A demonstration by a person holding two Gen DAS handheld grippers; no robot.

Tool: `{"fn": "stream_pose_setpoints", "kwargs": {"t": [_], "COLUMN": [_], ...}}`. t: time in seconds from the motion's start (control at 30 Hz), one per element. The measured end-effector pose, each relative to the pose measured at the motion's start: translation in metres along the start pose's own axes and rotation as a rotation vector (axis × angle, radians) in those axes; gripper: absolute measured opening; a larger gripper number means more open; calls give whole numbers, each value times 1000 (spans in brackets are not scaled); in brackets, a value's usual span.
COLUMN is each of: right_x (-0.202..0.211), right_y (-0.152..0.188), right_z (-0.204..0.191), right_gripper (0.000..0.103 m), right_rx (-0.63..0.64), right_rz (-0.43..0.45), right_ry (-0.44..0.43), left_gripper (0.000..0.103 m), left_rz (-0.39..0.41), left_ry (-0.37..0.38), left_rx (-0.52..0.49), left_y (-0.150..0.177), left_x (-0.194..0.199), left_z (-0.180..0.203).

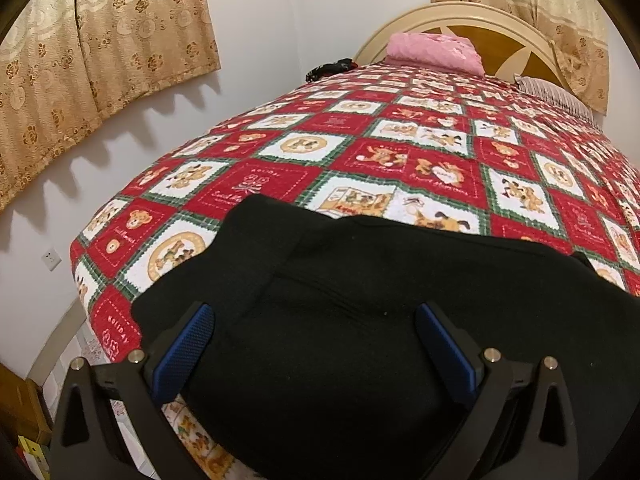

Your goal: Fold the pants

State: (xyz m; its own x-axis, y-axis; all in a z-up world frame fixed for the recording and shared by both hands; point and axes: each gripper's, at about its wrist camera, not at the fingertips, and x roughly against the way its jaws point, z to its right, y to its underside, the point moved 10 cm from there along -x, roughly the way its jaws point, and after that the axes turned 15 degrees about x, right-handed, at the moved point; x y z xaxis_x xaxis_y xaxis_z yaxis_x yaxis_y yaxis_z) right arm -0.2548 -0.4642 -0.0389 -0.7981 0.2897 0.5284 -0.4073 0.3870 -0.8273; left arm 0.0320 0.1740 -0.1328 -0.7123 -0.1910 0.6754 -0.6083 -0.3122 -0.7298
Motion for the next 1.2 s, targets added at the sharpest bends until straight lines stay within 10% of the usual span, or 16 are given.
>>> {"fn": "stream_pose_setpoints", "kwargs": {"t": [0.4, 0.8, 1.0, 1.13, 1.2], "right_x": [14, -53, -72, -78, -72], "right_y": [-25, 96, 141, 154, 158], "right_z": [-166, -351, -398, -402, -405], "right_gripper": [15, 15, 16, 31, 58], "right_rx": [354, 676, 867, 865, 851], "right_rz": [31, -137, -136, -143, -151], "right_ry": [-73, -320, -279, -306, -370], "left_gripper": [103, 103, 103, 103, 103], "left_rz": [-29, -26, -4, 8, 12], "left_ry": [56, 82, 88, 99, 101], "left_rx": [-14, -24, -50, -50, -47], "left_y": [3, 3, 4, 4, 3], "left_x": [6, 6, 7, 6, 6], "left_z": [11, 12, 13, 13, 13]}}
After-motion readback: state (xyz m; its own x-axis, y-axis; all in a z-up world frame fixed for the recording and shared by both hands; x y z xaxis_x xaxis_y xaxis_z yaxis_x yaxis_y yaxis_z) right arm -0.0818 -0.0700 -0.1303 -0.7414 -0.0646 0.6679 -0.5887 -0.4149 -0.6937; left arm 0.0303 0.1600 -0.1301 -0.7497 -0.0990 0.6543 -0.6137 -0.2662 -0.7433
